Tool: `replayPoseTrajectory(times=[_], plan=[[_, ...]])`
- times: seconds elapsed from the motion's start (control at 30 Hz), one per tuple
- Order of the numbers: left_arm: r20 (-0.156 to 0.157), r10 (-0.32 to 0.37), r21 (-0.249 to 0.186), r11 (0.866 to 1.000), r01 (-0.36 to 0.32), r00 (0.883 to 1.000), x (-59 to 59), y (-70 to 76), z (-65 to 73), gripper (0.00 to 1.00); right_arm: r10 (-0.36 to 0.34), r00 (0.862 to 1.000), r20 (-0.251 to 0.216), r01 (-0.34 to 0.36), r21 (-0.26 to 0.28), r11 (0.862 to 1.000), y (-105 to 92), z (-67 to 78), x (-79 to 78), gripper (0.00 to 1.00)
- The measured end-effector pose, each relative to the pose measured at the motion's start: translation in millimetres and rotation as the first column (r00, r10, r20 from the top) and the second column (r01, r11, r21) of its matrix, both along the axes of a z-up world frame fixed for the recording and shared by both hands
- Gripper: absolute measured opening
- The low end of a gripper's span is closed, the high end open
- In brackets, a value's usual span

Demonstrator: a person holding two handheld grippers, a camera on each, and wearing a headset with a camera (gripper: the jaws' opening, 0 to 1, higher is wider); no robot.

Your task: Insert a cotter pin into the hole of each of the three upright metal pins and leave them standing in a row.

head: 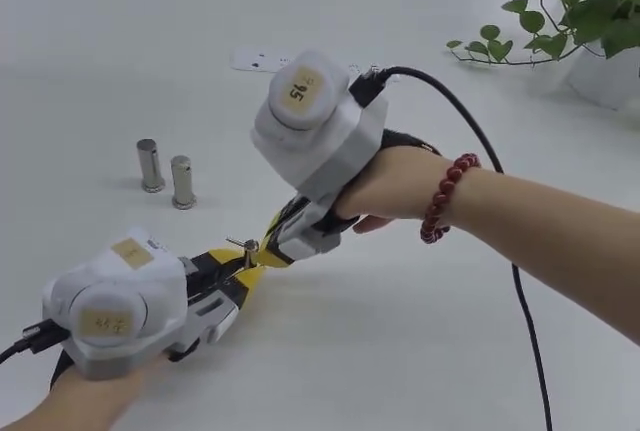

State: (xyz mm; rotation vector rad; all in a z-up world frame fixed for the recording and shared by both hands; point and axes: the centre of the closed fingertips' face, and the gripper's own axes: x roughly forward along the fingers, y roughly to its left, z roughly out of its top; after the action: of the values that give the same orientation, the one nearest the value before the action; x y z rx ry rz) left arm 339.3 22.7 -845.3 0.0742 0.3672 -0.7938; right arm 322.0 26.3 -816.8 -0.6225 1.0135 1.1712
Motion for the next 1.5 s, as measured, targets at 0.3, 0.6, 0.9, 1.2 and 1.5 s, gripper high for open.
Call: replayPoseTrajectory(times=[0.3, 0.6, 0.9, 1.2, 1.5], plan=[[0.004, -0.006, -0.024, 1.000, 0.006, 1.000, 0.1, 0.2, 3.7, 0.15, -0.012, 1.000, 0.008, 0.012, 0.025, 1.000, -5.1, 2.4, -0.4, 0.14], [-0.004, -0.020, -0.030, 0.999, 0.020, 1.000, -3.4, 7.5, 7.0, 0.31, -0.044, 0.999, 0.014, 0.043, 0.068, 0.997, -9.5, 9.2, 3.6, 0.20], [-0.010, -0.003, -0.064, 0.998, 0.002, 1.000, -6.5, 23.5, 19.7, 0.49, -0.083, 0.996, 0.021, 0.079, 0.127, 0.989, -12.7, 20.4, 5.7, 0.27], [-0.005, -0.022, -0.109, 0.994, 0.021, 1.000, -19.4, 27.6, 40.4, 0.70, -0.093, 0.995, 0.041, 0.085, 0.169, 0.982, -12.5, 28.4, 6.1, 0.30], [0.021, -0.070, -0.121, 0.990, 0.072, 0.997, -36.4, 25.4, 57.5, 0.86, -0.097, 0.994, 0.049, 0.084, 0.216, 0.973, -8.8, 33.0, 1.9, 0.33]])
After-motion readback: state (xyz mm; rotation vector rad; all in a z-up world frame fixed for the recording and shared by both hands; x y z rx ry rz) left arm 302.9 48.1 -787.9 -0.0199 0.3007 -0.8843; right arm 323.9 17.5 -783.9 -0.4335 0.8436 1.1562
